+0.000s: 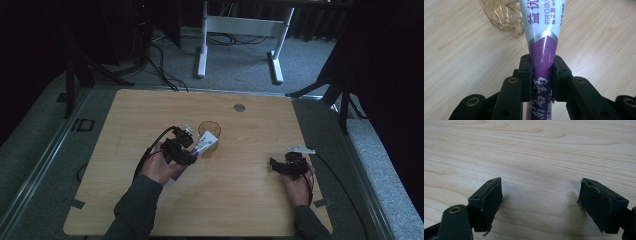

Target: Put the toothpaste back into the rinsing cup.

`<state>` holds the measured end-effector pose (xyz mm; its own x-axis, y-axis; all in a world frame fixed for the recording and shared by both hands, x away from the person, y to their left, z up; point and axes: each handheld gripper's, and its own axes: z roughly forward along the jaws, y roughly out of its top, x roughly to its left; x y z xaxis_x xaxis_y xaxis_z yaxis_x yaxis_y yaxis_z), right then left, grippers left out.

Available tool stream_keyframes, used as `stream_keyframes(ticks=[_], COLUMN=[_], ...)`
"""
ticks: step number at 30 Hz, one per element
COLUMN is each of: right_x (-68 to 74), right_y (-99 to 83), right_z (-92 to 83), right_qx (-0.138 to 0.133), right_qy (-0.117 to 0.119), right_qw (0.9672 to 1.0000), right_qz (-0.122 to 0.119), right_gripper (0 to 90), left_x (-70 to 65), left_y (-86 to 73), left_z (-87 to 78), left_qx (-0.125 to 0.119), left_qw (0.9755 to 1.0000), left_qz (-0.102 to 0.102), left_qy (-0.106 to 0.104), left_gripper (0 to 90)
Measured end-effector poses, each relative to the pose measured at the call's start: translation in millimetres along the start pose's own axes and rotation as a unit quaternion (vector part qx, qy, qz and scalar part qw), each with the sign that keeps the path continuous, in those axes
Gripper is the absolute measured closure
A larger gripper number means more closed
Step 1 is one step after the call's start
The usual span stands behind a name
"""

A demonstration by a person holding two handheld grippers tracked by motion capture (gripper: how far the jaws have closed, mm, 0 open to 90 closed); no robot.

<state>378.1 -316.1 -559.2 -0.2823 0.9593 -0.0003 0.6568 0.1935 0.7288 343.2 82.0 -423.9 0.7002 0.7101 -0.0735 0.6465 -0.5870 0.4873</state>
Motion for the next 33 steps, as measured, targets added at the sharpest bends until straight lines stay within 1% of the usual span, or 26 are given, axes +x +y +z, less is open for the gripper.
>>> stream_keyframes(ticks=[4,8,9,14,19,22,30,33], right_x=[-0.1,-0.1,-0.1,-0.2,-0.2,-0.2,-0.2,-0.2], right_y=[0.0,0.0,0.0,0.0,0.0,0.0,0.0,0.0], right_z=[0.0,0.0,0.0,-0.1,0.0,0.0,0.0,0.0], right_qx=[0.000,0.000,0.000,0.001,0.000,0.000,0.000,0.000], right_qy=[0.000,0.000,0.000,0.000,0.000,0.000,0.000,0.000], right_qw=[1.0000,1.0000,1.0000,1.0000,1.0000,1.0000,1.0000,1.0000], right_qz=[-0.001,-0.001,-0.001,-0.001,-0.002,-0.002,-0.002,-0.001], right_gripper=[19.0,19.0,19.0,19.0,19.0,19.0,19.0,19.0], left_x=[1.1,1.7,3.0,5.2,7.9,9.6,12.2,14.2], left_y=[2.0,2.7,3.7,5.4,6.8,7.4,10.3,11.1], left_z=[-0.7,-0.6,-0.4,-1.2,-4.2,-5.6,-6.5,-5.2], left_qx=[-0.011,-0.015,-0.019,-0.033,-0.061,-0.073,-0.096,-0.107], left_qw=[0.9999,0.9999,0.9998,0.9993,0.9977,0.9968,0.9948,0.9936], left_qz=[0.000,-0.002,-0.005,-0.010,-0.021,-0.025,-0.028,-0.029], left_qy=[0.008,0.007,0.009,0.011,0.019,0.017,0.019,0.019], left_gripper=[73.6,73.6,73.6,73.5,73.6,73.6,73.5,73.6])
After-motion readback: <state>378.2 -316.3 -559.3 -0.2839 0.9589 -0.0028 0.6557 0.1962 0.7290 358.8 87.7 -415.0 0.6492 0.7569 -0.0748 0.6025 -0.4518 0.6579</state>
